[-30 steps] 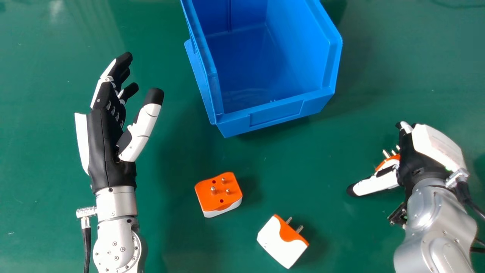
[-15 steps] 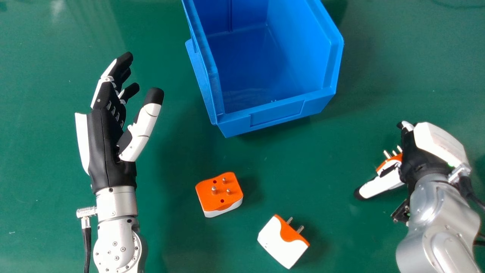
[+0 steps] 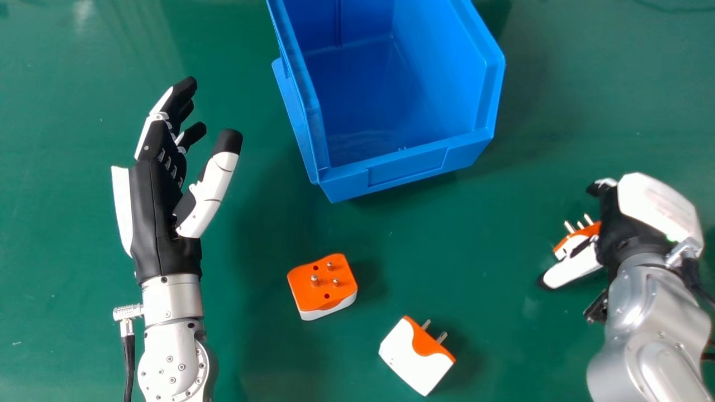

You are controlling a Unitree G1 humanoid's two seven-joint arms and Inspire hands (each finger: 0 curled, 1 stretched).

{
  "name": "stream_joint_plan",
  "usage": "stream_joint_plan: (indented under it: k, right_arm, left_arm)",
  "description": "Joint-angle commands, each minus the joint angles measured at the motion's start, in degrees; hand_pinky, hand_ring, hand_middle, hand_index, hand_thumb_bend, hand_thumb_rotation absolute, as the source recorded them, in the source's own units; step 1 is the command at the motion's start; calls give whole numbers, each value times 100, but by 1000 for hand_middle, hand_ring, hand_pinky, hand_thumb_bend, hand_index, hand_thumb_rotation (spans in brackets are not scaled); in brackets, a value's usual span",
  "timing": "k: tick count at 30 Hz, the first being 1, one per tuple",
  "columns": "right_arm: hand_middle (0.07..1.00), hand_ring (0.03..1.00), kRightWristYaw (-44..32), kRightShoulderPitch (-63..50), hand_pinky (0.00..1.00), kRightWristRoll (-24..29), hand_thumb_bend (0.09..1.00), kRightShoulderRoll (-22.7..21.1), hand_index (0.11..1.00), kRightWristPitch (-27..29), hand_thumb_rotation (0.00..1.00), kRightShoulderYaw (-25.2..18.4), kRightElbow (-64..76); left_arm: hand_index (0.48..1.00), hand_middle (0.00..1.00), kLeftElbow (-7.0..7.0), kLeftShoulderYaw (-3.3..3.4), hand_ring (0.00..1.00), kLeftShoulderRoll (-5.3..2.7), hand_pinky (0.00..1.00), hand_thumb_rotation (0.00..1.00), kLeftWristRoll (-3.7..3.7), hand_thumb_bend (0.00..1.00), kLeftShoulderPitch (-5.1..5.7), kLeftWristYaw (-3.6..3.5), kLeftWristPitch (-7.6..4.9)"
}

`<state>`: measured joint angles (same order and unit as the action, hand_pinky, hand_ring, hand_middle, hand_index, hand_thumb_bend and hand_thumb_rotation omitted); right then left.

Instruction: Pick all objects and put in blue box

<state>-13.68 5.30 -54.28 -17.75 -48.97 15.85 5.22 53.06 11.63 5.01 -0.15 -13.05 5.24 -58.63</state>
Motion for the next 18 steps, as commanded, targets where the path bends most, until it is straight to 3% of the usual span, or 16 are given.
stream_joint_plan:
  k: [1,5,7,9,15,18]
  right_arm:
    - [699,542,106,-225,259,199,679,64,803,167,4,-39,91]
    - [628,496,477,-371,215,422,623,95,737,495,2,-162,145]
    - [596,469,620,-430,212,439,599,63,696,633,2,-163,165]
    - [596,469,694,-500,212,521,599,26,696,815,2,-201,209]
    - [547,426,847,-560,240,757,557,93,602,997,1,-327,257]
    - [539,419,845,-534,244,796,548,85,582,981,0,-334,256]
  left_arm:
    - [807,881,-46,-4,892,13,826,548,-27,754,-34,-22,-114]
    - [808,881,-69,6,892,17,826,545,-36,752,-27,-26,-67]
    - [807,881,-62,5,892,27,826,545,-1,754,-29,0,-85]
    - [807,881,-56,1,892,31,826,545,22,754,-30,13,-95]
    - [807,881,-67,4,891,22,826,547,-19,755,-30,-15,-81]
    - [807,881,-80,-2,890,29,826,548,18,756,-24,13,-72]
